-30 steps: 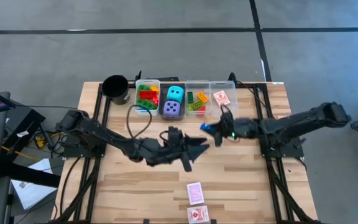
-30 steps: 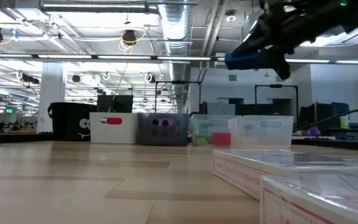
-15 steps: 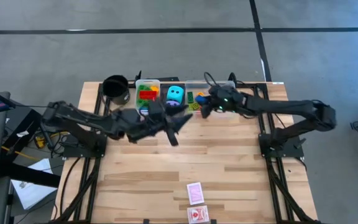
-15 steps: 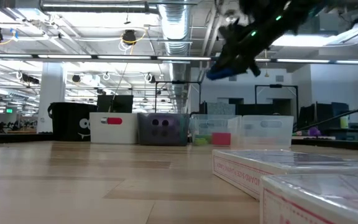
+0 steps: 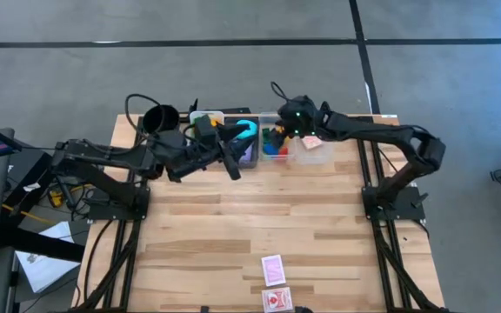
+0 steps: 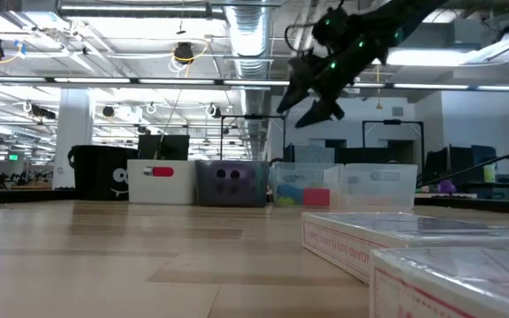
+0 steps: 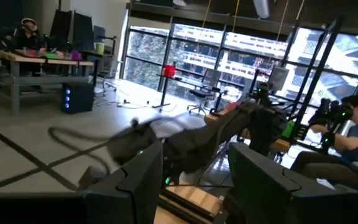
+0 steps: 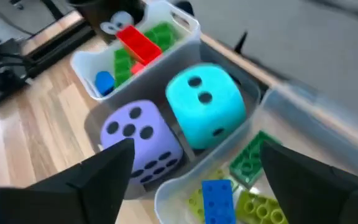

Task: Pick & Place Toys
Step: Put the pink deck of cards into the right transparent bin

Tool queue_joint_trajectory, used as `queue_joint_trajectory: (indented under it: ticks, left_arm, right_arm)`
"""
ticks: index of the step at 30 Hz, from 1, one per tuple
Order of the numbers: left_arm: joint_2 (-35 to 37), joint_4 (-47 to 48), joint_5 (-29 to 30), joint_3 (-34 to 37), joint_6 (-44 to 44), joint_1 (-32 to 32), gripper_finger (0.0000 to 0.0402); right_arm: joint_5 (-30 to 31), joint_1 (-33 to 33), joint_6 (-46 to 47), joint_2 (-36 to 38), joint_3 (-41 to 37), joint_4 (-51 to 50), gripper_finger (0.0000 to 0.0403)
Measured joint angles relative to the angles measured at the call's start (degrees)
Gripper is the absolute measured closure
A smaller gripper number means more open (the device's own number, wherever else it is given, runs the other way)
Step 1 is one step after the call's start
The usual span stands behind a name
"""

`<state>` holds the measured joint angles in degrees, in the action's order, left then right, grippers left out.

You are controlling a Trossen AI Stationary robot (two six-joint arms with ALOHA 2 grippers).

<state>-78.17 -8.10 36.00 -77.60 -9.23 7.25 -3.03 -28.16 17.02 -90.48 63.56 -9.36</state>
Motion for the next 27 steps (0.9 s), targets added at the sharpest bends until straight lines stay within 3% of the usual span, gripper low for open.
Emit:
queue_joint_trajectory:
  ticks: [6,12,21,27]
  left_arm:
    - [0.0,1.3,0.0,0.0,0.0,-0.7,0.0225]
    - [0.0,3.7,-2.1,0.0,0.0,-0.5,0.0225]
    - [-0.1,9.0,-26.1,0.0,-4.5,2.9,0.0225]
    - [-0.1,18.1,-37.3,0.0,-2.1,6.5,0.0225]
  right_arm:
    - [1.0,4.9,-3.9,8.0,0.6,-1.8,0.0066]
    - [15.6,15.1,3.1,14.8,0.5,-2.6,0.0085]
    - [43.7,34.6,20.8,17.2,0.5,-2.7,0.0095]
    - [51.2,45.1,35.7,15.2,0.5,-3.8,0.0095]
